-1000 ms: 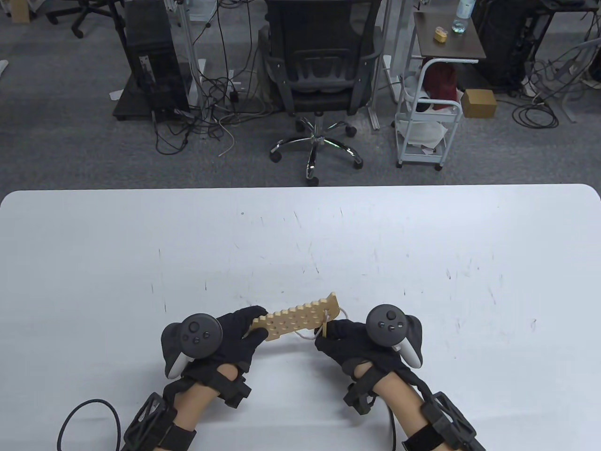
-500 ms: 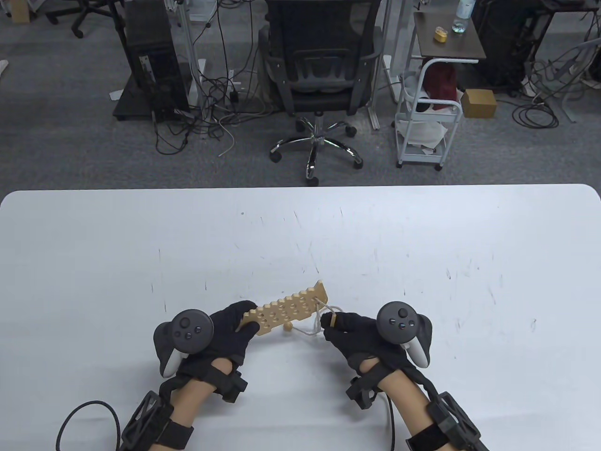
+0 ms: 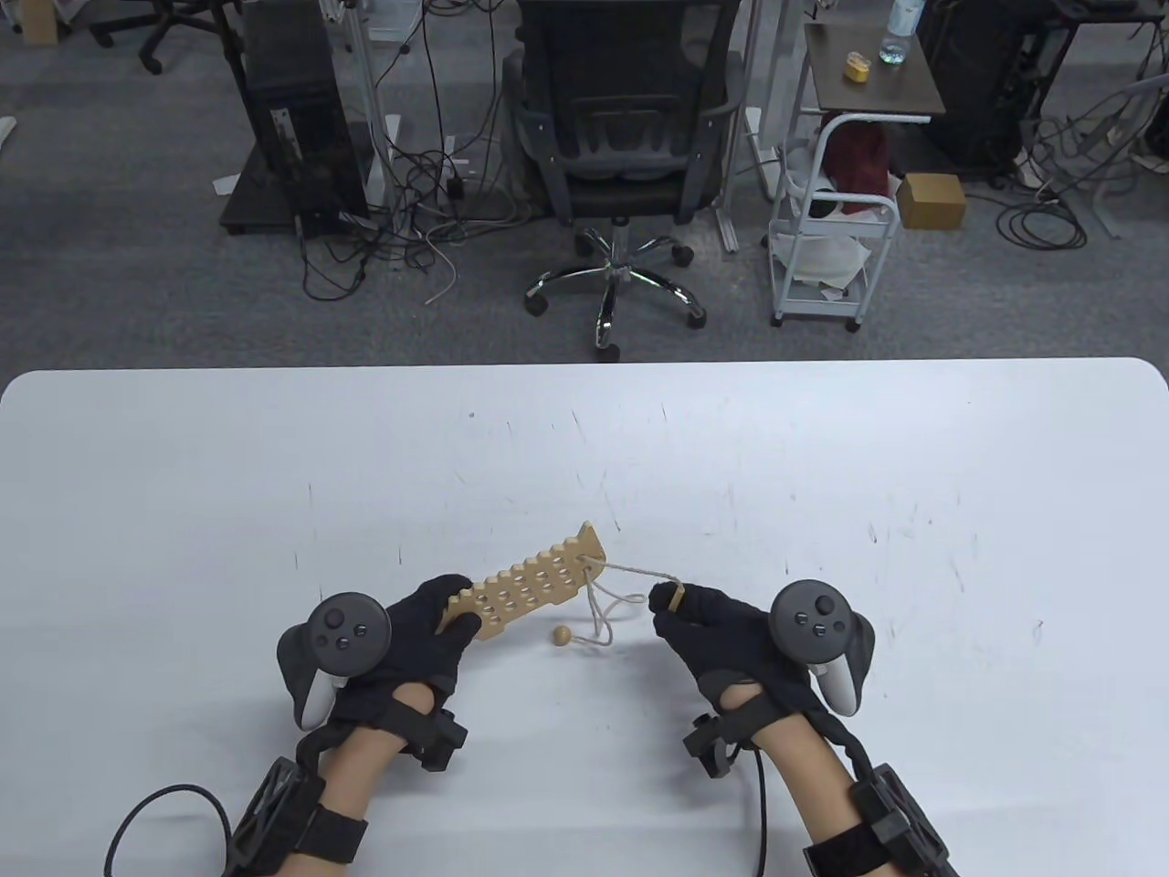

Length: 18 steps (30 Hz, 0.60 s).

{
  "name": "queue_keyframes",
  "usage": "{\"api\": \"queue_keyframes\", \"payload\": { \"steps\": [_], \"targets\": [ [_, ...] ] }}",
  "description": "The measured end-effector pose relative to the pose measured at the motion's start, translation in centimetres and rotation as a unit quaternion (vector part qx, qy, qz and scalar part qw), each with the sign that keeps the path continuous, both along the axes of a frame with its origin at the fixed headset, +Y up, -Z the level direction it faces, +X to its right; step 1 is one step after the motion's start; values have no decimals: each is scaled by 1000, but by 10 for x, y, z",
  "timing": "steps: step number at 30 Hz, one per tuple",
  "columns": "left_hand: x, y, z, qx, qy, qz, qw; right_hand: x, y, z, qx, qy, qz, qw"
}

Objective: Thread rope through all holes on crocodile lacing toy

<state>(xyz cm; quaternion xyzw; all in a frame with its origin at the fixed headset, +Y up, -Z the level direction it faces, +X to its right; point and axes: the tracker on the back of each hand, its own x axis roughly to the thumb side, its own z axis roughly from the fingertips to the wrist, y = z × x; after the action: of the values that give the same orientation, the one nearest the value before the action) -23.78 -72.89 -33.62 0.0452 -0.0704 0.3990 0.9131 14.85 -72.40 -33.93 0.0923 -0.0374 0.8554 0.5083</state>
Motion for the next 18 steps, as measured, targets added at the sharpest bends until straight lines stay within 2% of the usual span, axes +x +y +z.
{"api": "queue_keyframes", "payload": {
  "steps": [18],
  "targets": [
    [-11,-5,-2,-11,35,12,999,37,21,-1,43,-69,-70,994]
  ]
}}
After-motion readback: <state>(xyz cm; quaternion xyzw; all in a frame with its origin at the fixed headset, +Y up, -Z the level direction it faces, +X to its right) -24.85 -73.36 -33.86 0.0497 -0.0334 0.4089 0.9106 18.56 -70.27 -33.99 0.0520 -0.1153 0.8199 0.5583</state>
